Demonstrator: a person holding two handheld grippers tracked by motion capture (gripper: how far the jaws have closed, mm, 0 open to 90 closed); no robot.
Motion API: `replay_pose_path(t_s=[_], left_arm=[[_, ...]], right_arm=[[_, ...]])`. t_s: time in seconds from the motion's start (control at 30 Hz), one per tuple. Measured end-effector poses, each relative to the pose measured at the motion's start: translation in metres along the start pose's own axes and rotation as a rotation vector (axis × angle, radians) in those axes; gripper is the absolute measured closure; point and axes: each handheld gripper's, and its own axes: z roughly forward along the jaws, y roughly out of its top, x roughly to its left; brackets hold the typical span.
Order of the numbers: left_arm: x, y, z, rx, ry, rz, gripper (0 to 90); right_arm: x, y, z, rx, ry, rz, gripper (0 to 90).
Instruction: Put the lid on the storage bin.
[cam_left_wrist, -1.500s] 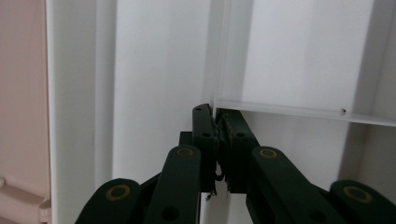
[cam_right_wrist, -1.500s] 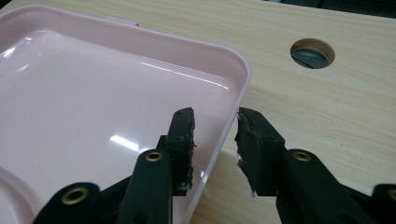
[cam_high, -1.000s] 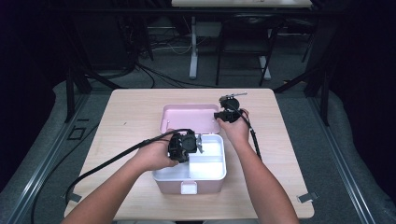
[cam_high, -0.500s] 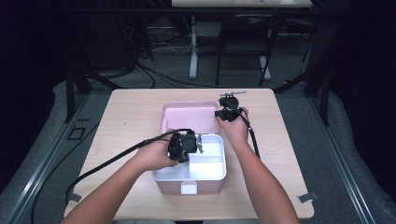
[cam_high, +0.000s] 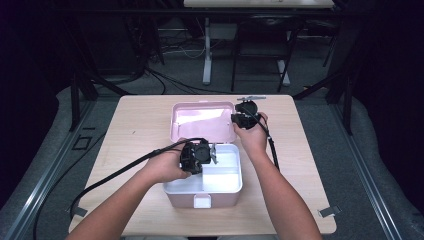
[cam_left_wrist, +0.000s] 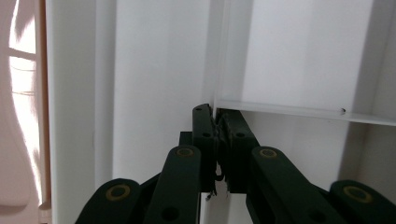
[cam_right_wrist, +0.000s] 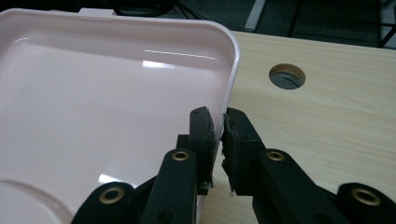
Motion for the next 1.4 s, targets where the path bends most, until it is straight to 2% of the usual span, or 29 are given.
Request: replay_pose_path(t_s=[0.03,0.07,0.13,0.17,0.2,0.33,0.73,0.77,0.83,0.87,1.0,1.13,1.17,1.23,1.3,1.4], left_arm=[[0.000,0.000,0.000,0.000,0.001,0.000,85.6],[0.000,0.000,0.000,0.000,0.001,0.000,85.7],[0.000,0.000,0.000,0.002,-0.001,0.001,85.6],[0.000,0.000,0.000,0.003,-0.002,0.001,85.6],[0.000,0.000,0.000,0.006,-0.004,0.001,85.6],[0.001,0.001,0.000,0.007,-0.004,0.003,85.6],[0.000,0.001,0.000,0.009,0.009,0.010,84.9],[0.001,0.001,0.000,0.011,0.013,0.011,84.4],[0.002,0.001,-0.001,0.015,0.028,0.006,77.9],[0.002,0.000,-0.001,0.018,0.029,-0.001,76.3],[0.005,-0.003,-0.004,0.033,0.040,-0.002,71.7],[0.005,-0.008,-0.015,0.012,0.062,-0.018,67.9],[0.005,-0.009,-0.018,0.003,0.066,-0.027,67.1],[0.005,-0.013,-0.023,-0.021,0.073,-0.040,66.1],[0.007,-0.020,-0.028,-0.074,0.063,-0.080,66.1],[0.010,-0.029,-0.030,-0.068,0.097,-0.097,66.2]], right_arm=[[0.000,0.001,-0.002,0.005,0.016,0.001,82.5],[0.000,0.001,-0.003,-0.012,0.004,0.000,82.7],[0.001,0.002,-0.006,-0.015,0.002,0.002,83.1],[0.000,0.002,-0.009,-0.022,0.025,0.002,83.3],[0.001,0.003,-0.009,-0.044,0.011,0.003,83.5],[0.002,0.004,-0.018,-0.070,0.019,0.002,84.3],[0.005,0.008,-0.033,-0.107,0.030,-0.009,85.4],[0.005,0.008,-0.034,-0.102,0.044,-0.013,85.5],[0.006,0.009,-0.035,-0.111,0.030,-0.015,85.7],[0.005,0.009,-0.036,-0.108,0.041,-0.017,85.7],[0.006,0.009,-0.036,-0.120,0.034,-0.014,85.8],[0.006,0.009,-0.037,-0.114,0.033,-0.014,85.8],[0.006,0.009,-0.038,-0.109,0.047,-0.016,85.8],[0.006,0.009,-0.039,-0.117,0.035,-0.014,85.9],[0.007,0.009,-0.039,-0.128,0.035,-0.012,86.0],[0.008,0.009,-0.043,-0.129,0.033,-0.018,86.2]])
